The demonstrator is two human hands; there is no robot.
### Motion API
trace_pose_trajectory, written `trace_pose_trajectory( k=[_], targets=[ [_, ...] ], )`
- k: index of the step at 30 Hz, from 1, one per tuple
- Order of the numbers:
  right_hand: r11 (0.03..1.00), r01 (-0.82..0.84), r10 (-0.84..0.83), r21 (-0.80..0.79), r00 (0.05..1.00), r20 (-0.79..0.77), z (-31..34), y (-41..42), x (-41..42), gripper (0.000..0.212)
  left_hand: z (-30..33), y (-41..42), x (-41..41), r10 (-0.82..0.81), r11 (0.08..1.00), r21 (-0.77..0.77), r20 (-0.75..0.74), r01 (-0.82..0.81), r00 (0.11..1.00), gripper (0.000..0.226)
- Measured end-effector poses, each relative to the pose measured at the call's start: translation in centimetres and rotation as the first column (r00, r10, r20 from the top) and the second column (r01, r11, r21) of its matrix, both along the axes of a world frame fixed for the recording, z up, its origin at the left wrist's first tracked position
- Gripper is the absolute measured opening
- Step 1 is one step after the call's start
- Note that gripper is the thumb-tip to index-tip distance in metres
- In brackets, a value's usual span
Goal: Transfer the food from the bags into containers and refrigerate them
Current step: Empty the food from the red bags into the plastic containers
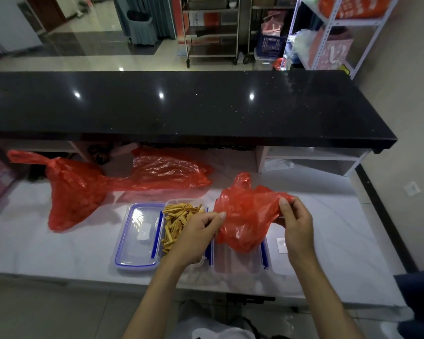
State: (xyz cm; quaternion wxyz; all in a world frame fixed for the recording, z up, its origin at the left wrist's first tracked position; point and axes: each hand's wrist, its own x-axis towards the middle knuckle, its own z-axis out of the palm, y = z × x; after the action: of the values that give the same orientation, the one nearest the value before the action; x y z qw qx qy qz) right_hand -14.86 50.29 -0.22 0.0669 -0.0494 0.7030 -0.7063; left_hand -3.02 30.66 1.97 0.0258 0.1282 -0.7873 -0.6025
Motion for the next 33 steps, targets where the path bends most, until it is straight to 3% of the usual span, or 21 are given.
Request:
trace_pose_trajectory(
  k=[4, 10, 15, 20, 25, 30, 33],
  targets=[
    [0.995, -0.074, 0.071, 0.06, 0.996, 0.045, -0.7, 0.1, 0.3, 0.027, 0.2, -0.6, 0.8, -0.167, 0.986, 0.006, 0.121, 0.168, 0.978, 0.047],
    [0.999, -0.022, 0.021, 0.031, 0.999, 0.028, -0.4, 0.3, -0.2, 0.034, 0.4, -1.6, 1.3, -0.091, 0.986, 0.149, 0.075, 0.079, 0.993, 0.045],
    [0.963, -0.111, 0.079, 0.246, 0.987, 0.137, -2.0, 0.3, -0.2, 0.037, 1.4, -1.9, 1.7, -0.263, 0.965, 0.071, 0.196, 0.254, 0.945, 0.043],
    [0.988, -0.031, 0.014, 0.154, 0.993, 0.115, -1.0, 0.5, -0.3, 0.024, 2.3, -1.4, 1.5, -0.097, 0.986, 0.147, 0.097, 0.082, 0.99, 0.046],
    [0.985, -0.059, 0.03, 0.164, 0.984, 0.173, -1.4, 0.3, -0.1, 0.022, 1.1, -1.4, 0.2, 0.118, 0.989, 0.07, 0.173, -0.132, 0.978, 0.046],
    [0.99, -0.092, 0.072, 0.11, 0.981, 0.179, -0.8, 0.5, -0.1, 0.023, 1.3, -0.7, -0.5, 0.169, 0.985, -0.038, 0.113, -0.165, 0.979, 0.05],
    [0.99, -0.12, 0.109, 0.078, 0.986, 0.126, 1.0, 0.1, -0.1, 0.023, 2.6, -0.1, -0.7, 0.173, 0.985, 0.014, 0.047, -0.174, 0.984, 0.05]
  ],
)
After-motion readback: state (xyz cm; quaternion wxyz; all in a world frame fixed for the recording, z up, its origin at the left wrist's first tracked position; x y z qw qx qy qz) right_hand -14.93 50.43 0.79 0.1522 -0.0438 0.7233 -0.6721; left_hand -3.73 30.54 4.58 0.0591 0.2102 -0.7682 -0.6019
